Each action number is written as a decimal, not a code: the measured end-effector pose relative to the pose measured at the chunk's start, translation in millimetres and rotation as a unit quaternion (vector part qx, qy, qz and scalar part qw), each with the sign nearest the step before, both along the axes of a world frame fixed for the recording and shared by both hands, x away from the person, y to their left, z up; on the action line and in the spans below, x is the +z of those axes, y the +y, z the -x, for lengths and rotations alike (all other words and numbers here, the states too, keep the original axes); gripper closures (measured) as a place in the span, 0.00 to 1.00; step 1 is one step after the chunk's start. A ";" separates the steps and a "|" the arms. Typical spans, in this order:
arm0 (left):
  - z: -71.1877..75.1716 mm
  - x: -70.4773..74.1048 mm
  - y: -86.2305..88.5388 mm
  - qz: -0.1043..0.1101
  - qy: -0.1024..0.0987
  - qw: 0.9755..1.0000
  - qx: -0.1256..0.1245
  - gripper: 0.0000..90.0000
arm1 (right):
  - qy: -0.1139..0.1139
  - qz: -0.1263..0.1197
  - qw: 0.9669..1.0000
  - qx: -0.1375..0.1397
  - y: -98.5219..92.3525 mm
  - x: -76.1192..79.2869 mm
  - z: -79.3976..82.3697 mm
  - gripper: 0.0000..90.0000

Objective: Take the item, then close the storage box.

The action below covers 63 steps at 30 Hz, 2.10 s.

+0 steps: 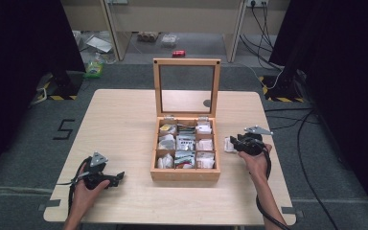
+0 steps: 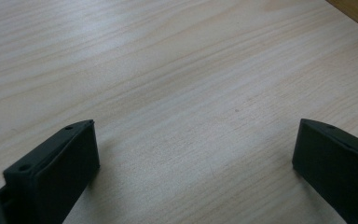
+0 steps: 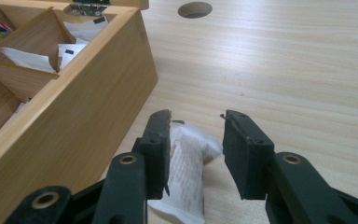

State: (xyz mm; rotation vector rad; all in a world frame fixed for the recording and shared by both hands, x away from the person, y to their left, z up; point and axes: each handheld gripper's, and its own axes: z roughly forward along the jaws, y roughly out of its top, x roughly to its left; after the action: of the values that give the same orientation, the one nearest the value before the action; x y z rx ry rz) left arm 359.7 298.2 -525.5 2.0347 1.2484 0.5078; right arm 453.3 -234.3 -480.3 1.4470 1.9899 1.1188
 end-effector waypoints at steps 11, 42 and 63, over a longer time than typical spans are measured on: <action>0.0 0.0 0.0 0.000 0.000 1.000 0.000 0.00 | -0.005 -0.020 1.000 -0.008 1.3 6.4 0.5 0.53; 0.0 0.0 0.0 0.000 0.000 1.000 0.000 0.00 | -0.008 -0.036 0.999 0.013 9.4 20.8 -0.1 0.43; 0.0 0.0 0.0 0.000 0.000 1.000 0.000 0.00 | -0.015 -0.047 0.998 0.049 23.5 26.5 -9.5 0.41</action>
State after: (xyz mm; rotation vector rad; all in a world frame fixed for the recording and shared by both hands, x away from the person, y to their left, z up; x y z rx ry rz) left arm 359.6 298.1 -525.5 2.0346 1.2487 0.5077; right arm 462.8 -210.8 -453.8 1.3824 2.0306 1.2855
